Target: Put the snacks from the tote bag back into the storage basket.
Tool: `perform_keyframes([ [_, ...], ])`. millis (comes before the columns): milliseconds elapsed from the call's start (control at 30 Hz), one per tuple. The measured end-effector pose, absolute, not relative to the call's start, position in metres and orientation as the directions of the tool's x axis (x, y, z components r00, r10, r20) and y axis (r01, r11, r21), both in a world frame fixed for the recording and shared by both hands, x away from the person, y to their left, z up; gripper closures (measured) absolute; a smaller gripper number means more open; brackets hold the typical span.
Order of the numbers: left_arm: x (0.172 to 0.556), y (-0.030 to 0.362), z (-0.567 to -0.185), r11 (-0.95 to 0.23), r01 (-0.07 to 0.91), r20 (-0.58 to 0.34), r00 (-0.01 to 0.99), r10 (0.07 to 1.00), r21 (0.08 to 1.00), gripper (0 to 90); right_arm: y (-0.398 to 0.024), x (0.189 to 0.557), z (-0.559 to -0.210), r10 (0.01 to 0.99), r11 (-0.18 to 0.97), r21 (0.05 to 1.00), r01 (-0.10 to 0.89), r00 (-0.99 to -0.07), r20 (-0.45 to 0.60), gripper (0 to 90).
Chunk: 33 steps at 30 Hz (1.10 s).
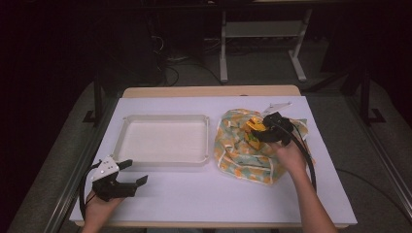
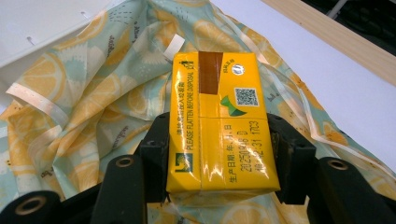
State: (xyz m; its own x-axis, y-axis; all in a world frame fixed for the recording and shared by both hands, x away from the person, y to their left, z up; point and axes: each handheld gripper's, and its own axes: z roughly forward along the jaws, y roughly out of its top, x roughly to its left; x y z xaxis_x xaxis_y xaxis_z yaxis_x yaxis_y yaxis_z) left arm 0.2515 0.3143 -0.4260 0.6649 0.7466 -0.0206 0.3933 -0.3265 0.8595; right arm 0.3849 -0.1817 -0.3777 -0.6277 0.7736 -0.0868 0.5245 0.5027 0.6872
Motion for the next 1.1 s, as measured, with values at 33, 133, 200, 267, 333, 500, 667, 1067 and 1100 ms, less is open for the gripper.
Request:
perform_keyframes([
  [33, 0.251, 0.314, -0.426, -0.326, 0.393, -0.021, 0.665, 0.746, 0.860, 15.8, -0.182, 0.385, -0.377, 0.772, 0.503, 0.685, 0.527, -0.630, -0.082, 48.4],
  [133, 0.251, 0.314, -0.426, -0.324, 0.392, -0.021, 0.665, 0.747, 0.861, 15.7, -0.184, 0.387, -0.377, 0.769, 0.500, 0.688, 0.527, -0.635, -0.073, 48.6],
  [200, 0.251, 0.314, -0.426, -0.324, 0.392, -0.022, 0.664, 0.747, 0.861, 15.8, -0.185, 0.387, -0.377, 0.771, 0.497, 0.686, 0.531, -0.633, -0.069, 48.7],
  [267, 0.251, 0.315, -0.426, -0.324, 0.393, -0.022, 0.665, 0.747, 0.860, 15.8, -0.185, 0.387, -0.376, 0.770, 0.500, 0.684, 0.531, -0.635, -0.069, 48.7],
  [333, 0.251, 0.315, -0.426, -0.325, 0.393, -0.022, 0.665, 0.747, 0.860, 15.8, -0.185, 0.388, -0.375, 0.764, 0.506, 0.683, 0.527, -0.642, -0.071, 48.8],
  [500, 0.252, 0.314, -0.426, -0.323, 0.394, -0.023, 0.664, 0.747, 0.861, 15.8, -0.191, 0.390, -0.372, 0.771, 0.490, 0.677, 0.550, -0.635, -0.042, 49.0],
  [667, 0.252, 0.315, -0.426, -0.324, 0.393, -0.022, 0.665, 0.746, 0.860, 15.8, -0.193, 0.390, -0.364, 0.770, 0.488, 0.685, 0.540, -0.637, -0.047, 49.1],
  [1067, 0.251, 0.315, -0.426, -0.316, 0.395, -0.029, 0.662, 0.749, 0.862, 15.8, -0.197, 0.388, -0.339, 0.753, 0.480, 0.709, 0.517, -0.657, -0.031, 49.1],
  [1100, 0.251, 0.315, -0.426, -0.316, 0.395, -0.029, 0.662, 0.749, 0.863, 15.8, -0.197, 0.388, -0.338, 0.753, 0.480, 0.709, 0.517, -0.657, -0.030, 49.1],
])
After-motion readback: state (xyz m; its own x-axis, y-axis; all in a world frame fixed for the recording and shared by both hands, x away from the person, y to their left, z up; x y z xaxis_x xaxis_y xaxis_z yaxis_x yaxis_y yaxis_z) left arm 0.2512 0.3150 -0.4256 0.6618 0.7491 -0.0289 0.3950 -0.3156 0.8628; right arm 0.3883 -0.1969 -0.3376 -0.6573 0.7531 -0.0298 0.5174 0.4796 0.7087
